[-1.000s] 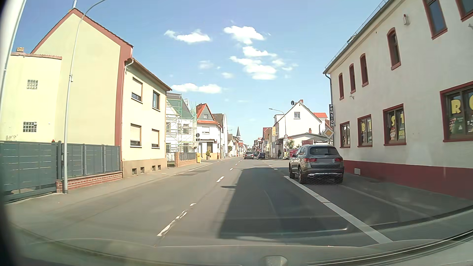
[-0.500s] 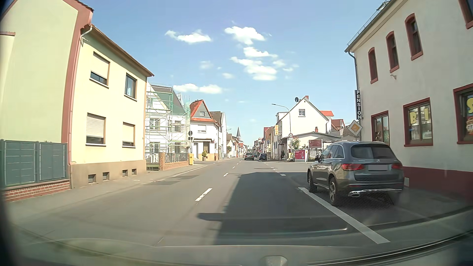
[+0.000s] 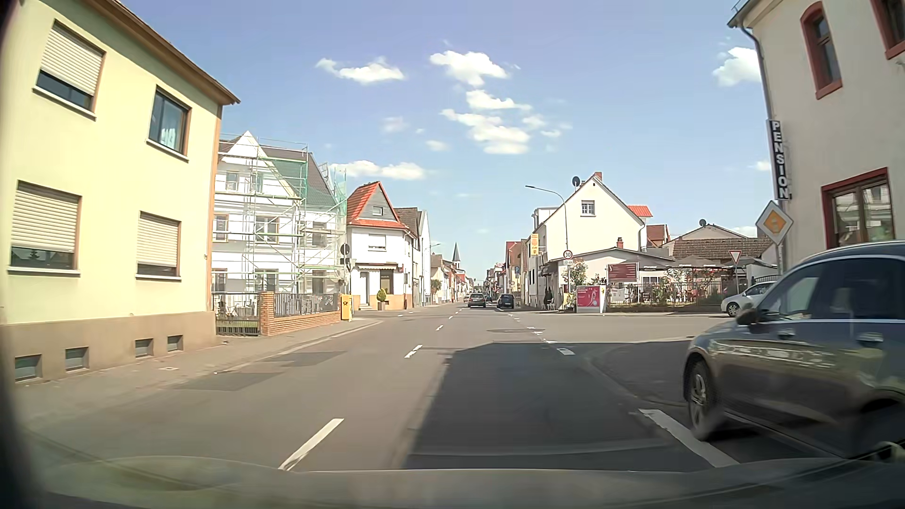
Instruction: Follow the waypoints while adhering to traffic rules and regulations
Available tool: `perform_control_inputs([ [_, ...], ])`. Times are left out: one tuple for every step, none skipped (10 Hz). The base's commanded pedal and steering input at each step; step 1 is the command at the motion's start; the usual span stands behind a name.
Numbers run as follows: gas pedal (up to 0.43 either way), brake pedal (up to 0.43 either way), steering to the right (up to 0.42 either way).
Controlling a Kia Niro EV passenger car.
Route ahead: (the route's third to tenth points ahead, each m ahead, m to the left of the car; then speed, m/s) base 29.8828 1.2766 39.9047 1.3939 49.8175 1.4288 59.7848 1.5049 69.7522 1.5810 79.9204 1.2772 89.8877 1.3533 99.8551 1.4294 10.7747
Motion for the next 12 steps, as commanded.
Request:
perform_control_inputs([
  [0.047, 0.030, -0.001],
  [0.047, 0.030, -0.001],
  [0.047, 0.030, 0.000],
  [0.047, 0.030, 0.000],
  [0.047, 0.030, 0.000],
  [0.047, 0.030, 0.001],
  [0.047, 0.030, 0.001],
  [0.047, 0.030, 0.001],
  [0.047, 0.030, 0.001],
  [0.047, 0.030, 0.001],
  [0.047, 0.030, 0.001],
  [0.047, 0.030, 0.000],
])
